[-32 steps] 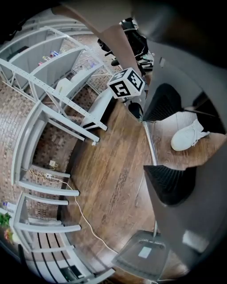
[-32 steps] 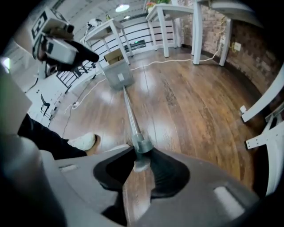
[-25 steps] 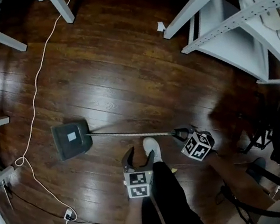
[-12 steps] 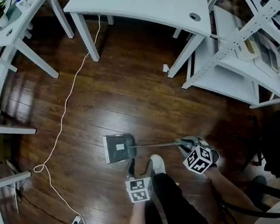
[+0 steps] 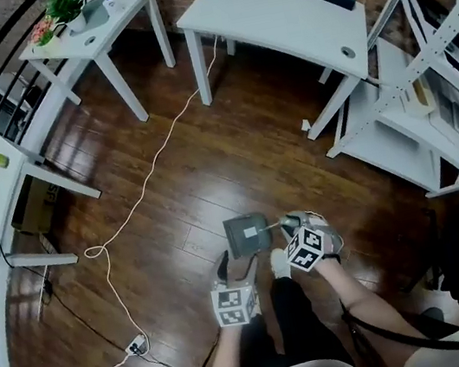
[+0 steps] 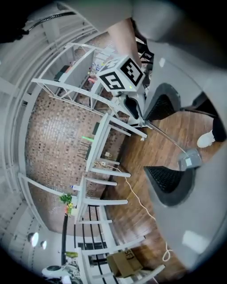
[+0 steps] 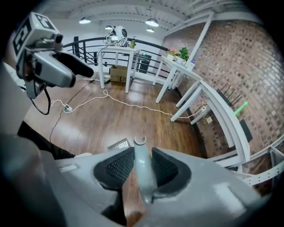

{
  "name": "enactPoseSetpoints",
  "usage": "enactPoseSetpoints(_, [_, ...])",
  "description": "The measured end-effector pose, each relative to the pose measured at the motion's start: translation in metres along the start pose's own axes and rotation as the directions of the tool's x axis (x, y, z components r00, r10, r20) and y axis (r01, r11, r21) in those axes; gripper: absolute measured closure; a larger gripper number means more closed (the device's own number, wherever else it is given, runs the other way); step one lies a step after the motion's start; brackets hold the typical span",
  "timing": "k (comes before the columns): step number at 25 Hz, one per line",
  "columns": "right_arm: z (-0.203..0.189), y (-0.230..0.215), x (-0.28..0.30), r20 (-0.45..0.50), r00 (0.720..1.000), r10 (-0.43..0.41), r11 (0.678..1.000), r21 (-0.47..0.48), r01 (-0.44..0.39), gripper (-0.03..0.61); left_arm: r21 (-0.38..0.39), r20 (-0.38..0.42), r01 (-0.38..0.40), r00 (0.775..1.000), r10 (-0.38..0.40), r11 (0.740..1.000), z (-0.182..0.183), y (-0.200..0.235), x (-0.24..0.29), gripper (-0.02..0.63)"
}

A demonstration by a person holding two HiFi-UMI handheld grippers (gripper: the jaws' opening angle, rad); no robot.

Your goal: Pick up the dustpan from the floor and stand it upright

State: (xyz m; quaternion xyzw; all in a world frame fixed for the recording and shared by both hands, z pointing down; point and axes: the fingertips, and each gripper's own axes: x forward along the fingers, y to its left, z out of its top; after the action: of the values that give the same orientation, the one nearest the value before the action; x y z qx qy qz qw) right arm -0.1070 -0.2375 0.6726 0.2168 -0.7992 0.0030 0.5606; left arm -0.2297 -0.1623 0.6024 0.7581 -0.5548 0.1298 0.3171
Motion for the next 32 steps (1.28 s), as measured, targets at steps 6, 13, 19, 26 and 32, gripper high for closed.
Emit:
enactPoseSetpoints(6, [0.039, 0.017, -0.088, 0.215, 0.964, -0.158, 0.957, 0.272, 0.097, 0.413, 0.149, 0.075, 0.004, 0.997, -0.015, 0.989, 0.042, -0.019, -0.074, 0.249])
enactPoseSetpoints(13, [0.046, 0.044, -0.27, 0.566, 0.721, -0.4, 0.819, 0.574, 0.004, 0.413, 0.157, 0.286, 0.009, 0.957, -0.055, 0.988, 0.098, -0.078, -0.153, 0.249])
enactPoseSetpoints(19, [0.021, 0.05, -0.387, 0.734, 0.507, -0.452, 0.836, 0.547, -0.045, 0.219, 0.144, 0.449, -0.107, 0.893, 0.031, 0.984, 0.132, -0.15, -0.207, 0.253])
enactPoseSetpoints(26, [-0.074, 0.091, -0.486, 0.756, 0.42, -0.502, 0.834, 0.552, 0.003, 0.156, 0.133, 0.504, -0.119, 0.863, 0.036, 0.984, 0.088, -0.284, -0.279, 0.265])
enactPoseSetpoints(32, [-0.107, 0.127, -0.511, 0.69, 0.502, -0.521, 0.793, 0.61, -0.015, 0.16, 0.206, 0.531, -0.206, 0.845, 0.068, 0.957, 0.076, -0.328, -0.324, 0.273])
